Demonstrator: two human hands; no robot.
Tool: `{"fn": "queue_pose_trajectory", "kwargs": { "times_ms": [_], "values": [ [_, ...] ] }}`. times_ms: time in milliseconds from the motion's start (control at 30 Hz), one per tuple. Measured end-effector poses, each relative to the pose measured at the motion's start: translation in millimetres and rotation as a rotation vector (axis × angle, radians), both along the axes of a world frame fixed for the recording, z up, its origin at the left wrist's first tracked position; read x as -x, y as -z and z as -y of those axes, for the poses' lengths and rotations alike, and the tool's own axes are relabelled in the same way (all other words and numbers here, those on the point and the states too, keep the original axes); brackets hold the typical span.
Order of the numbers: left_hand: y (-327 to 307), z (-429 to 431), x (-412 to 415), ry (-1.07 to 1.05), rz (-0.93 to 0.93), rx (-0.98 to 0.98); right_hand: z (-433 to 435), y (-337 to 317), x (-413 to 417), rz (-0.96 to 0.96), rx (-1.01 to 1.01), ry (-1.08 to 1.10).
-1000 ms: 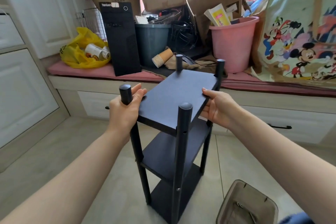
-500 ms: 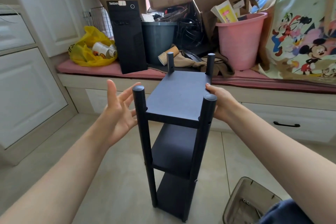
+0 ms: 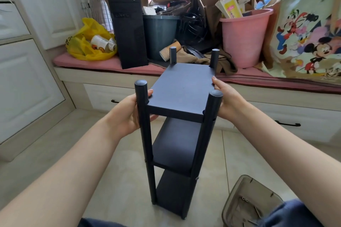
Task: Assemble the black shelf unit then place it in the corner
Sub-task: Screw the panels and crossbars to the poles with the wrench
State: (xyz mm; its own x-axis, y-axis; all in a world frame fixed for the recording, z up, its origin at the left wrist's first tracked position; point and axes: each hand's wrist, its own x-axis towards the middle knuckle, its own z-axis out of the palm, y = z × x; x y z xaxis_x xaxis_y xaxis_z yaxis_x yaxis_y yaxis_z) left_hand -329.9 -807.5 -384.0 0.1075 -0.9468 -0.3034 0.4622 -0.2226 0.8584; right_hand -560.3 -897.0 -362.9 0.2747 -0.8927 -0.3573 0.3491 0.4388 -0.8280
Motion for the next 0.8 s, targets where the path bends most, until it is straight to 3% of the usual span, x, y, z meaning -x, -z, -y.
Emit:
{"fn": "queue_pose_trajectory", "kwargs": {
  "times_ms": [367,467,533,600,667,733,800],
  "values": [
    [1,-11,1,0.002,0.03,0.003,-32,0,24,0.131,0.072,-0.298],
    [-3,-15,9,-0.072,0.282,0.035,-35,-3,29,0.15,0.094,-0.316],
    [-5,-17,15,-0.346,0.445,0.109,-34,-2,30,0.146,0.096,-0.317],
    [-10,-24,21,-0.675,0.492,0.249,-33,-1,30,0.155,0.091,-0.314],
    [-15,-38,29,-0.844,0.551,0.426,-32,0,30,0.16,0.081,-0.313],
    [-15,-55,40,-0.792,0.731,0.538,-30,0,31,0.155,0.083,-0.317],
    [-8,-69,55,-0.539,0.909,0.524,-29,0,31,0.146,0.086,-0.32]
  ]
}}
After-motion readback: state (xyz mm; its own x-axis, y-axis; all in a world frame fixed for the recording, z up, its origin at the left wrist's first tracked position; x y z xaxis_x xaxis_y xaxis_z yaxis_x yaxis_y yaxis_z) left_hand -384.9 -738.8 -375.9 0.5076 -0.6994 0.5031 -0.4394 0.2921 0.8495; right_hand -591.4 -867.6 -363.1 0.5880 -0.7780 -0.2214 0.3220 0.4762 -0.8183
